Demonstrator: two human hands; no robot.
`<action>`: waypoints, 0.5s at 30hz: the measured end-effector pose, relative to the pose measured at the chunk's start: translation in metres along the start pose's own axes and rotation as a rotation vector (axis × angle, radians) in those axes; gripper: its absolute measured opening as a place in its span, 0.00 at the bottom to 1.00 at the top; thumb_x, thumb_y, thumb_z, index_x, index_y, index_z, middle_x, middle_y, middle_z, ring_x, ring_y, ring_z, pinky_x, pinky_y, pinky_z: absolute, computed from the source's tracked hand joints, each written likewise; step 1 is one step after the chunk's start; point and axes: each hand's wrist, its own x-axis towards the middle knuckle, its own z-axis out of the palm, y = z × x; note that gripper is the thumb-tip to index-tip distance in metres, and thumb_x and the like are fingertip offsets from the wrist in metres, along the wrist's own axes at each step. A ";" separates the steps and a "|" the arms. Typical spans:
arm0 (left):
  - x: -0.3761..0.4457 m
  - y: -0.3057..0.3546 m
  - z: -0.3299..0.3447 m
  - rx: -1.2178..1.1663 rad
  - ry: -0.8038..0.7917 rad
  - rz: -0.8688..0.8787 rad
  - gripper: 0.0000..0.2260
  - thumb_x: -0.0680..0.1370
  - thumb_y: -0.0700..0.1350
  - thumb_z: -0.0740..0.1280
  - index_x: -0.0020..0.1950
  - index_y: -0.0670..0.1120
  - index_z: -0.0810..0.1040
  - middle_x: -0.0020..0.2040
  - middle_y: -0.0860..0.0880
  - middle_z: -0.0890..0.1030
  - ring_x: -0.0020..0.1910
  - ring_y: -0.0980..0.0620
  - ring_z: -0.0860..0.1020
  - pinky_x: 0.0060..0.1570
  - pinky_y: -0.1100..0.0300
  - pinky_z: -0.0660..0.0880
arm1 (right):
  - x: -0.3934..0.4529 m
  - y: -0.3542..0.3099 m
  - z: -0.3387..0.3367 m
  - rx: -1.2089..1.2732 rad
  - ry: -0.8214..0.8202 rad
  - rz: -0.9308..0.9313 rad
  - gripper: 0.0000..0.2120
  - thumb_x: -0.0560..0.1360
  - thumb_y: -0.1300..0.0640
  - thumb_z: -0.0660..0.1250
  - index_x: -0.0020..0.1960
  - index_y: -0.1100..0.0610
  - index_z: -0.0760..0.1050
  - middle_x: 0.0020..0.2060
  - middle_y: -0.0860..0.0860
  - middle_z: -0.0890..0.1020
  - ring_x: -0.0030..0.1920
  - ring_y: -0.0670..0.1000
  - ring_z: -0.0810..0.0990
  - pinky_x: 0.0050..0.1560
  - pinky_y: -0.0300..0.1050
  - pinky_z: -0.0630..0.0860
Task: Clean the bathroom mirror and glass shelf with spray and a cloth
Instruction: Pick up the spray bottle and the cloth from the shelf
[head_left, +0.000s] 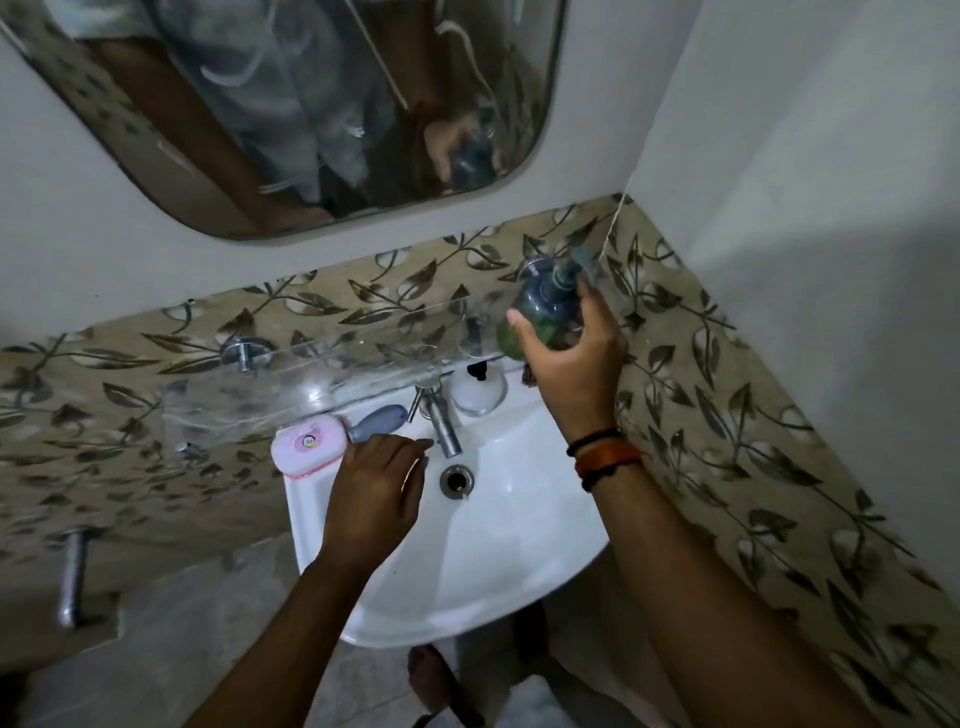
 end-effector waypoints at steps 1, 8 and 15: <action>0.000 0.002 0.000 0.000 -0.013 0.011 0.10 0.86 0.43 0.69 0.63 0.45 0.88 0.51 0.49 0.88 0.53 0.42 0.86 0.51 0.48 0.76 | -0.012 0.007 -0.009 -0.013 -0.017 -0.014 0.34 0.75 0.42 0.83 0.76 0.53 0.78 0.69 0.50 0.85 0.68 0.48 0.84 0.71 0.47 0.82; 0.004 0.008 0.014 0.004 -0.078 0.008 0.10 0.84 0.43 0.70 0.63 0.46 0.88 0.51 0.50 0.87 0.52 0.42 0.85 0.48 0.48 0.79 | -0.063 0.078 -0.025 -0.185 -0.150 0.070 0.39 0.72 0.42 0.85 0.77 0.54 0.77 0.70 0.54 0.85 0.66 0.55 0.85 0.64 0.57 0.87; 0.015 0.023 0.024 -0.026 -0.115 0.012 0.12 0.83 0.44 0.71 0.65 0.47 0.87 0.55 0.51 0.87 0.56 0.43 0.85 0.51 0.49 0.79 | -0.057 0.134 0.030 -0.180 -0.315 0.291 0.32 0.71 0.57 0.86 0.72 0.55 0.78 0.67 0.56 0.85 0.66 0.57 0.84 0.71 0.55 0.82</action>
